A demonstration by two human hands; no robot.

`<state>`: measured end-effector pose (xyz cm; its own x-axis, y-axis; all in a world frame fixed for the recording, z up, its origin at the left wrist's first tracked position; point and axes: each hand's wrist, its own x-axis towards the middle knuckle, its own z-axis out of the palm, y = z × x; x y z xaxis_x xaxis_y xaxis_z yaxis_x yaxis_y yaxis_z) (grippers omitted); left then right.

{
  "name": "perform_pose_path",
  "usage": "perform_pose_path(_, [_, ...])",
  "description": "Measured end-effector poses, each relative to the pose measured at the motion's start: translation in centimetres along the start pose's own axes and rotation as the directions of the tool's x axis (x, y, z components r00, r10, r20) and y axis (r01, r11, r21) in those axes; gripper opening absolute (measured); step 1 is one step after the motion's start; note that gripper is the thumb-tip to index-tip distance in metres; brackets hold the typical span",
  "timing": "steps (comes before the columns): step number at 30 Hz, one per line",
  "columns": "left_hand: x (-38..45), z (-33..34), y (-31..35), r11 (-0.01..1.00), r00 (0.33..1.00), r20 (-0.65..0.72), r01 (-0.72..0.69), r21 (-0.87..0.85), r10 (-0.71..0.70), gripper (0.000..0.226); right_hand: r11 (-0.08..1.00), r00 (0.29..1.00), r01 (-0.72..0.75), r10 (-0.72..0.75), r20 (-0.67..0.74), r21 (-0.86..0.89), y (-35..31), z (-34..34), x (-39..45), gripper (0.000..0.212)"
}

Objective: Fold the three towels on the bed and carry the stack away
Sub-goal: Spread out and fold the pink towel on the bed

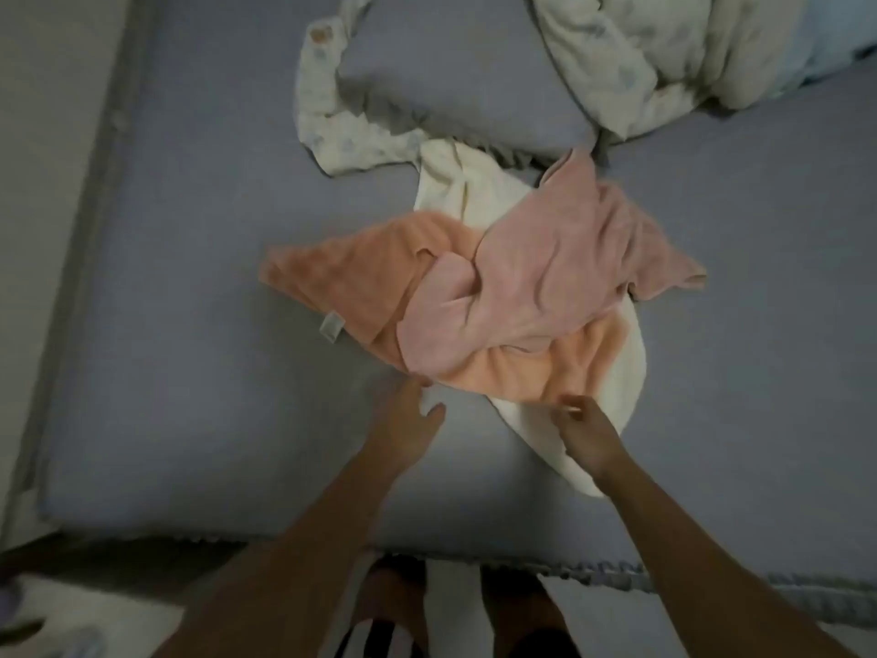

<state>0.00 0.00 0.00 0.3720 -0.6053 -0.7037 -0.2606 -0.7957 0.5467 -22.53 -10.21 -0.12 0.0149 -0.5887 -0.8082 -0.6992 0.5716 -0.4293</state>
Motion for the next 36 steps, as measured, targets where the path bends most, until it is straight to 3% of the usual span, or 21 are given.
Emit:
perform_pose_path(3, [5.8, 1.3, 1.7, 0.978, 0.968, -0.19, -0.134, 0.161, 0.164, 0.052, 0.99, 0.986, 0.122, -0.113, -0.121, 0.068, -1.0, 0.2, 5.5, 0.03])
perform_pose_path(5, [9.6, 1.6, 3.7, 0.928, 0.909, -0.292, -0.205, 0.311, 0.298, 0.069, 0.975, 0.969, 0.173, -0.143, -0.199, 0.14, -2.0, 0.7, 8.3, 0.038])
perform_pose_path(8, [13.1, 3.2, 5.6, 0.887, 0.907, -0.193, -0.29, 0.359, 0.375, 0.084, 0.961, 0.945, 0.239, -0.198, -0.262, 0.136, -1.6, 1.6, 9.7, 0.046])
perform_pose_path(10, [14.1, 4.0, 6.1, 0.868, 0.915, -0.09, -0.338, 0.364, 0.394, 0.076, 0.964, 0.95, 0.224, -0.183, -0.254, 0.142, -0.7, 2.0, 9.5, 0.04])
perform_pose_path(12, [13.4, 3.9, 5.4, 0.854, 0.908, -0.105, -0.335, 0.399, 0.406, 0.059, 0.972, 0.979, 0.142, -0.11, -0.17, 0.188, 0.7, 2.9, 8.6, 0.039])
perform_pose_path(15, [10.6, 2.7, 3.8, 0.918, 0.916, -0.19, -0.302, 0.257, 0.354, 0.045, 0.96, 0.995, 0.015, 0.014, -0.101, 0.278, 1.9, 4.0, 7.1, 0.041])
perform_pose_path(17, [8.8, 1.2, 2.1, 0.953, 0.918, -0.261, -0.268, 0.144, 0.297, 0.054, 0.928, 0.992, -0.009, 0.055, -0.113, 0.373, 1.6, 4.5, 6.5, 0.035])
perform_pose_path(20, [7.6, -2.0, -2.0, 0.99, 0.961, -0.266, -0.034, 0.135, 0.069, 0.06, 0.896, 0.991, 0.0, 0.06, -0.121, 0.443, -0.1, 5.0, 6.0, 0.027])
perform_pose_path(23, [7.9, -5.0, -5.8, 0.958, 0.972, -0.206, 0.159, 0.239, -0.11, 0.041, 0.889, 0.981, 0.058, 0.035, -0.192, 0.455, -2.5, 5.8, 5.7, 0.032])
perform_pose_path(26, [8.3, -6.1, -7.1, 0.898, 0.973, 0.021, 0.202, 0.391, -0.228, 0.036, 0.894, 0.962, 0.137, -0.017, -0.272, 0.426, -5.2, 6.9, 5.6, 0.036])
perform_pose_path(28, [8.8, -6.2, -6.4, 0.935, 0.987, 0.041, 0.136, 0.328, -0.158, 0.034, 0.886, 0.97, 0.127, -0.018, -0.241, 0.445, -6.6, 8.0, 5.6, 0.046])
perform_pose_path(30, [9.6, -5.4, -4.3, 0.991, 0.999, -0.04, 0.008, 0.13, -0.003, 0.041, 0.884, 0.974, 0.106, 0.001, -0.228, 0.455, -7.4, 9.1, 5.8, 0.055])
perform_pose_path(33, [11.8, -3.5, 0.8, 0.983, 0.985, -0.07, -0.162, -0.083, 0.157, 0.057, 0.913, 0.929, 0.035, 0.12, -0.349, 0.406, -7.2, 9.5, 6.7, 0.072])
perform_pose_path(36, [13.9, -2.2, 3.3, 0.983, 0.987, -0.061, -0.154, -0.101, 0.148, 0.064, 0.907, 0.938, -0.008, 0.153, -0.312, 0.42, -6.3, 8.9, 7.0, 0.053])
